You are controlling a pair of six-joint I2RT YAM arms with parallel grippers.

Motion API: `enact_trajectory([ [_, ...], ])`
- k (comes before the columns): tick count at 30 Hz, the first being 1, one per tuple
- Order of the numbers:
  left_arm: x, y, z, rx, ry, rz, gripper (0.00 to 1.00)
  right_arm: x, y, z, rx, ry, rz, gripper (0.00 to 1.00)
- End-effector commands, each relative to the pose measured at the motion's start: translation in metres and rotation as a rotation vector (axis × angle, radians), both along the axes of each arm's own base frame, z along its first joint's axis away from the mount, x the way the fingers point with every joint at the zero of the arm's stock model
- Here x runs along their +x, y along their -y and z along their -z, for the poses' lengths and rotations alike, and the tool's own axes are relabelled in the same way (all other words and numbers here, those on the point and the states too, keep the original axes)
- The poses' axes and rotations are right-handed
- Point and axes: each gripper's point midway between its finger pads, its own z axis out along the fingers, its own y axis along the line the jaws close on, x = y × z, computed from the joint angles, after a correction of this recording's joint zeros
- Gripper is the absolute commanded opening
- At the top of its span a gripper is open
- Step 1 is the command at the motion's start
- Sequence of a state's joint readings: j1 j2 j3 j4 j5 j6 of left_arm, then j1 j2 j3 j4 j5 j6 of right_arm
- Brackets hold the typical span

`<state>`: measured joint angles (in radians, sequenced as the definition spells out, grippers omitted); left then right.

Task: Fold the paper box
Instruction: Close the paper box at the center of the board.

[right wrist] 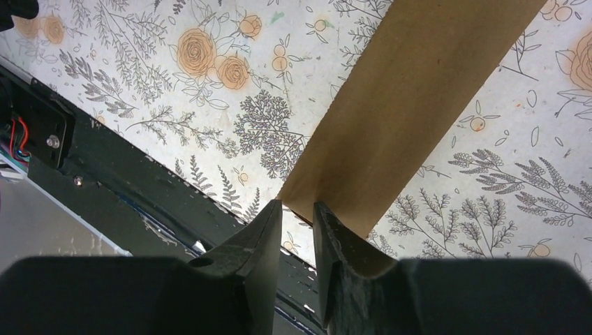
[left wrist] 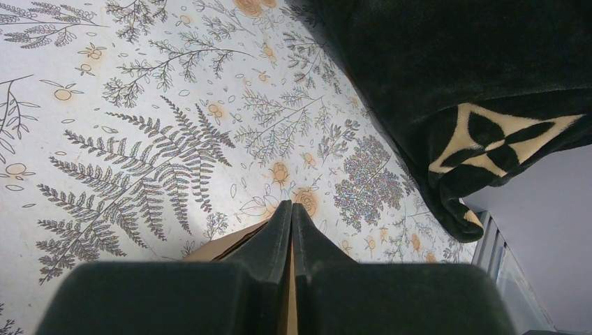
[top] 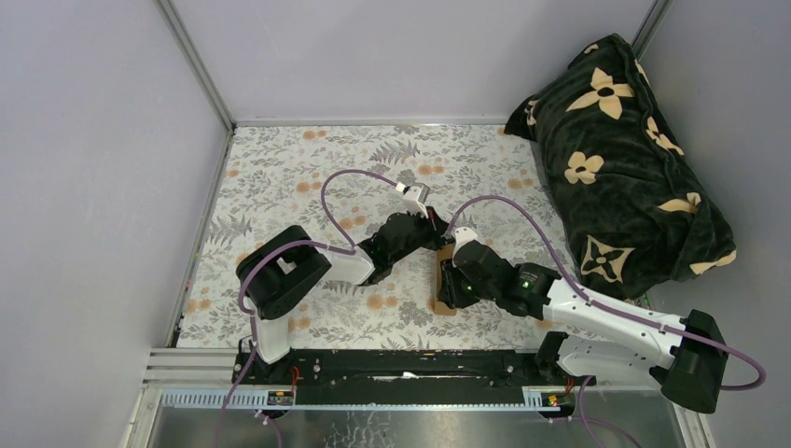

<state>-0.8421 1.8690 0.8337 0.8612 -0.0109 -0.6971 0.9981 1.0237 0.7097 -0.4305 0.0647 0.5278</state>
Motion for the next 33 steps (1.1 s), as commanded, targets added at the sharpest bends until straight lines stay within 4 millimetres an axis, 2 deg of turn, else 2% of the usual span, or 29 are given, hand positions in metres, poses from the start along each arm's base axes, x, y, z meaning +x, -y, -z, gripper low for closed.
enact_trajectory([
  [1, -0.002, -0.016, 0.039, 0.129, -0.055, -0.022, 0.08, -0.001, 0.015, 0.015, -0.063, -0.015, 0.073, 0.3],
  [6, -0.005, -0.015, 0.039, 0.129, -0.053, -0.019, 0.08, 0.0, 0.034, 0.029, -0.183, -0.017, 0.114, 0.29],
  [13, -0.006, -0.015, 0.039, 0.128, -0.054, -0.018, 0.08, -0.001, 0.033, 0.031, -0.293, 0.017, 0.094, 0.29],
  [18, -0.008, -0.019, 0.038, 0.136, -0.049, -0.021, 0.08, -0.001, 0.031, 0.029, -0.307, 0.029, 0.093, 0.28],
  [23, -0.01, -0.027, 0.037, 0.153, -0.045, -0.035, 0.08, 0.003, 0.046, 0.026, -0.34, 0.058, 0.139, 0.29],
  [27, -0.013, -0.031, 0.034, 0.163, -0.046, -0.038, 0.08, 0.005, 0.051, 0.027, -0.337, 0.06, 0.157, 0.32],
  [33, -0.021, -0.044, 0.032, 0.178, -0.049, -0.051, 0.08, 0.023, 0.061, 0.029, -0.314, 0.049, 0.208, 0.34],
])
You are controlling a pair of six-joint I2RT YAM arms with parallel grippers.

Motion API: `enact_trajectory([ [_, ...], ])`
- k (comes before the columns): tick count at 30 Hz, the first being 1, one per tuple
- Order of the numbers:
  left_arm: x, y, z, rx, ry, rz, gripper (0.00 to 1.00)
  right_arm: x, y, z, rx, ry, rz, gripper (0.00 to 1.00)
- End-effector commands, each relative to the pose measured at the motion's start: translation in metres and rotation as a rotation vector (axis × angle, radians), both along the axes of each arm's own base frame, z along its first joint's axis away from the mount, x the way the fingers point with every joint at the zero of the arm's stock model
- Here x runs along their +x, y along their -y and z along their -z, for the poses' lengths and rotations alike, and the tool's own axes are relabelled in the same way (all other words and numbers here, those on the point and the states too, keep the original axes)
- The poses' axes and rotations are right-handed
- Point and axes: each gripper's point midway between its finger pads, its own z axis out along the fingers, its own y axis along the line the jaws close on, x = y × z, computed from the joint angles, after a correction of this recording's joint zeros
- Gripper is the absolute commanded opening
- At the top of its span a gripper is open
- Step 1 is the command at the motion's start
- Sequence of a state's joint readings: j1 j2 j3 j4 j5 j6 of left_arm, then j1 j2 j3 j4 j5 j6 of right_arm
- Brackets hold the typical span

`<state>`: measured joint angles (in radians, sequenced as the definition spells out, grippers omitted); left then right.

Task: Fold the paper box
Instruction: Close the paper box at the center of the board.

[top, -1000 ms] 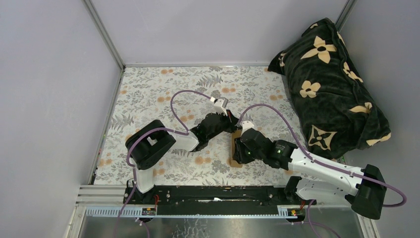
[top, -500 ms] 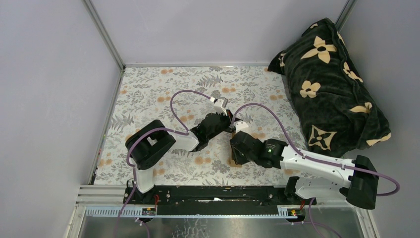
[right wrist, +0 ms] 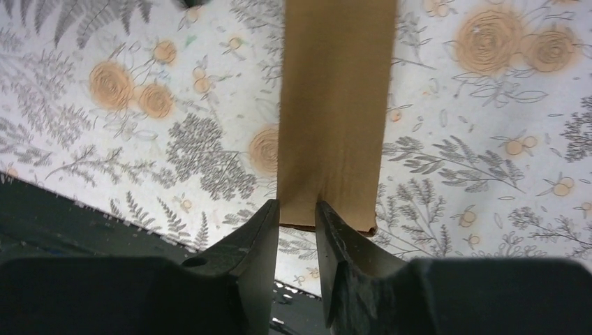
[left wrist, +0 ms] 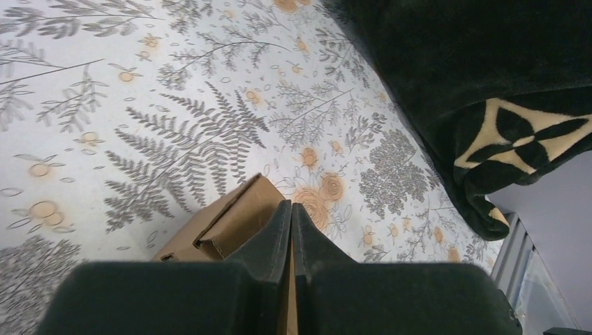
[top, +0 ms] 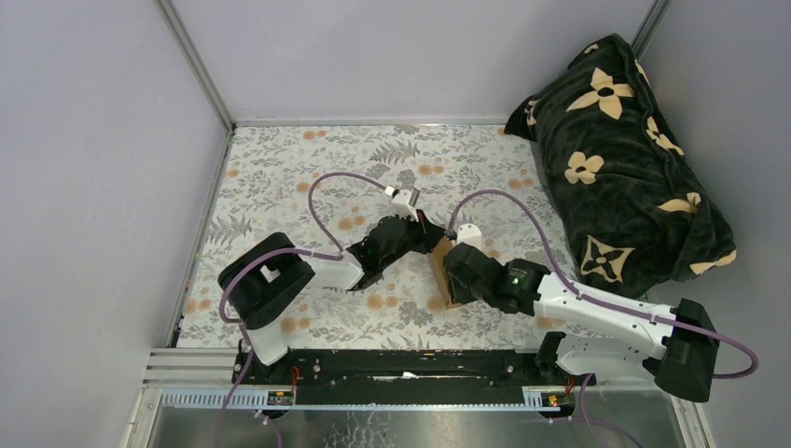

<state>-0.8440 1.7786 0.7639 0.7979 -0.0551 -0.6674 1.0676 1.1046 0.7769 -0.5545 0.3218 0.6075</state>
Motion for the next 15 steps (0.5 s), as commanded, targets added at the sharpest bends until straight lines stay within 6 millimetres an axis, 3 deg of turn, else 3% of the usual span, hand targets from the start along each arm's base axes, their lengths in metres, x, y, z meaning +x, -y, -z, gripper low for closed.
enact_trajectory([
  [1, -0.014, -0.025, 0.03, 0.12, -0.05, -0.021, 0.08, 0.012, 0.041, 0.022, -0.122, -0.028, 0.073, 0.34],
  [9, -0.029, -0.039, 0.028, 0.12, -0.067, -0.03, 0.08, 0.043, 0.048, 0.018, -0.108, -0.017, 0.097, 0.36],
  [15, -0.043, -0.043, 0.021, 0.129, -0.074, -0.038, 0.08, 0.065, 0.038, -0.009, -0.057, 0.037, 0.089, 0.39],
])
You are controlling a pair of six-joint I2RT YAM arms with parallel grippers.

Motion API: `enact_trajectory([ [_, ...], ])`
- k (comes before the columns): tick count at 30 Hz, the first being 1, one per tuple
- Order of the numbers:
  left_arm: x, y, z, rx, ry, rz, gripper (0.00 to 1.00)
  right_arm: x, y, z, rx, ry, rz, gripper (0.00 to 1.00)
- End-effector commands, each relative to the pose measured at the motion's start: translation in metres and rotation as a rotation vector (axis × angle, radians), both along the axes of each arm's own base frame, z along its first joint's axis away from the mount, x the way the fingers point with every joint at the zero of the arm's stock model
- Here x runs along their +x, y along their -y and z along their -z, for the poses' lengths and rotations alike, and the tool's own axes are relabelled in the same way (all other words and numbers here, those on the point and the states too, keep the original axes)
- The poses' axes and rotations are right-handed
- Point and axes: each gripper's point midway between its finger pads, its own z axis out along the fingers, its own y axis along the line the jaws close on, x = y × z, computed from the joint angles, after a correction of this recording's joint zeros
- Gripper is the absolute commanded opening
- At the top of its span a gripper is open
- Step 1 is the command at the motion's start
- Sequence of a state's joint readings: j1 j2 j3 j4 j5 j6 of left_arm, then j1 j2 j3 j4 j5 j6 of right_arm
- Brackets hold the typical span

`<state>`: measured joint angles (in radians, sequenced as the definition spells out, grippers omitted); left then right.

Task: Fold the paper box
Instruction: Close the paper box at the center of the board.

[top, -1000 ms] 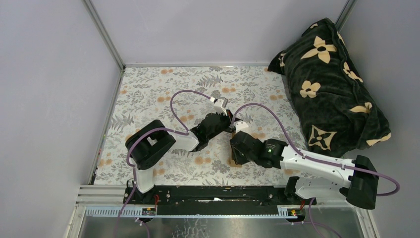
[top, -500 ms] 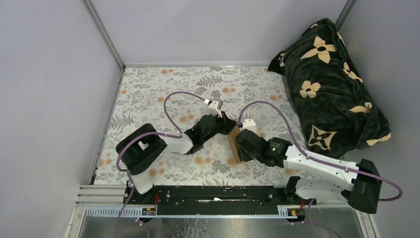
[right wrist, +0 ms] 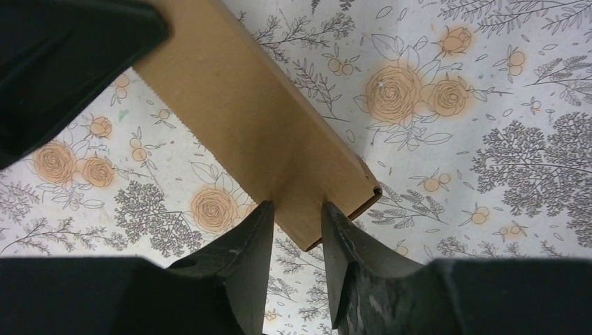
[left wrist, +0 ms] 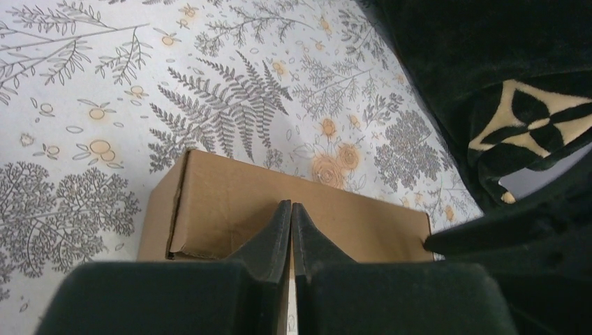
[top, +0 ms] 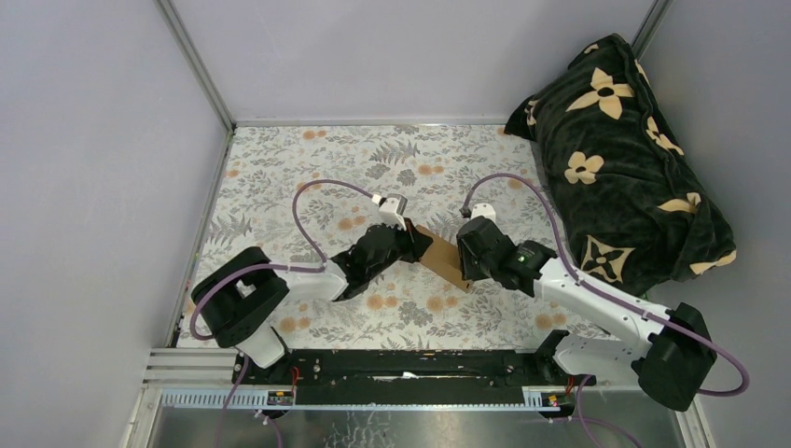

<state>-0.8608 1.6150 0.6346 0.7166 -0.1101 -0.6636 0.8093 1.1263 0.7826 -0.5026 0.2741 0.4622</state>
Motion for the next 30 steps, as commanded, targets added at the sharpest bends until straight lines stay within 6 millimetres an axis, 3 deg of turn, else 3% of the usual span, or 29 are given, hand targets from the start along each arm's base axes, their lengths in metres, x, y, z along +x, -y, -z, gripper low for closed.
enact_trajectory([
  [1, -0.019, -0.011, 0.019, 0.079, -0.058, -0.005, 0.08, 0.014, -0.002, -0.013, -0.023, 0.015, -0.032, 0.4],
  [5, -0.028, -0.011, 0.015, 0.07, -0.067, -0.009, 0.08, 0.027, -0.015, -0.024, -0.02, 0.024, -0.055, 0.4],
  [14, -0.046, -0.008, 0.013, 0.067, -0.107, -0.041, 0.08, 0.042, -0.032, -0.013, -0.021, -0.004, -0.081, 0.4],
  [23, -0.043, -0.019, 0.023, 0.125, -0.13, -0.128, 0.08, 0.024, -0.014, -0.041, 0.025, 0.032, -0.054, 0.4],
  [30, -0.037, -0.025, 0.023, 0.147, -0.128, -0.175, 0.09, 0.001, -0.015, -0.032, 0.063, -0.047, -0.088, 0.38],
])
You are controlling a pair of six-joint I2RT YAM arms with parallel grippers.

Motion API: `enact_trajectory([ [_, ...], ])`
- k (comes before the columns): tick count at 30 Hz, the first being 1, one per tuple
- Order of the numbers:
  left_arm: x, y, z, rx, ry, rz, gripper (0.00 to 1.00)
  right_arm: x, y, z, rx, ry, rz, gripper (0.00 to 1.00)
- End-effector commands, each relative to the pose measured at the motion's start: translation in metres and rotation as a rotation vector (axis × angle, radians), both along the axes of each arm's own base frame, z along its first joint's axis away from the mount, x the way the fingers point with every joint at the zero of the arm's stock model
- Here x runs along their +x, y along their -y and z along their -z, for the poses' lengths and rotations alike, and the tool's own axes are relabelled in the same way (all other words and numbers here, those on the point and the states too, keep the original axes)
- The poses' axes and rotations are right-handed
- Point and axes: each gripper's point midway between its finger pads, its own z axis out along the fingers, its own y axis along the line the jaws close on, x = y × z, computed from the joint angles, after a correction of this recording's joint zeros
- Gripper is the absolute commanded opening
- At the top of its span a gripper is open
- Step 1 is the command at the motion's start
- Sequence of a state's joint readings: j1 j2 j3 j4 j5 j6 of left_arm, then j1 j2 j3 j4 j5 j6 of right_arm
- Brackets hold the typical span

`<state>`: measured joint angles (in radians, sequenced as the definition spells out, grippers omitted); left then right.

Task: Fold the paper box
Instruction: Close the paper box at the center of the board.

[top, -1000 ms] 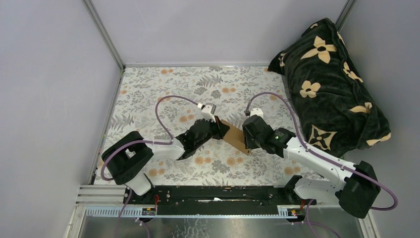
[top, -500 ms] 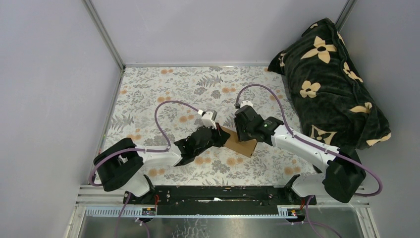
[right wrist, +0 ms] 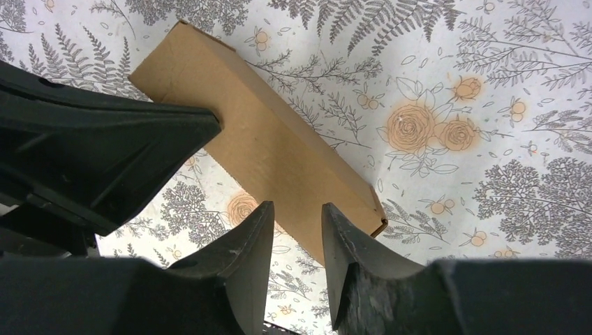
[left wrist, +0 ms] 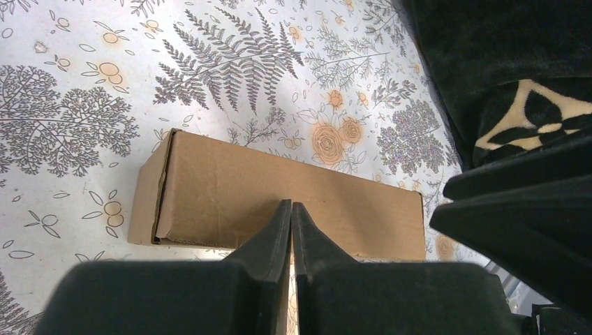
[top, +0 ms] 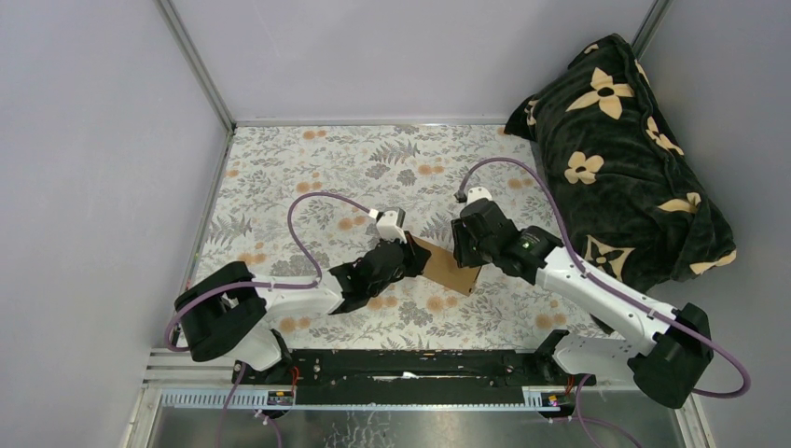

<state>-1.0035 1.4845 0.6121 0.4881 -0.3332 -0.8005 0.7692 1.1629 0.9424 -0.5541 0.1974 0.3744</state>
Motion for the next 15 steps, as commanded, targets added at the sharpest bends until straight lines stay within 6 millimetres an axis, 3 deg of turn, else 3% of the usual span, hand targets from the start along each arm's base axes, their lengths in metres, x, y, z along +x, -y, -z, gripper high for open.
enact_trajectory([
  [1, 0.002, -0.017, 0.02, 0.109, -0.036, -0.057, 0.09, -0.02, 0.001, 0.015, 0.024, -0.094, -0.02, 0.38],
  [9, 0.006, -0.015, 0.017, 0.112, -0.033, -0.07, 0.09, -0.037, 0.002, 0.05, 0.047, -0.17, -0.007, 0.36],
  [15, 0.002, -0.016, 0.016, 0.101, -0.042, -0.063, 0.09, -0.029, 0.009, 0.065, -0.006, -0.161, 0.036, 0.37],
])
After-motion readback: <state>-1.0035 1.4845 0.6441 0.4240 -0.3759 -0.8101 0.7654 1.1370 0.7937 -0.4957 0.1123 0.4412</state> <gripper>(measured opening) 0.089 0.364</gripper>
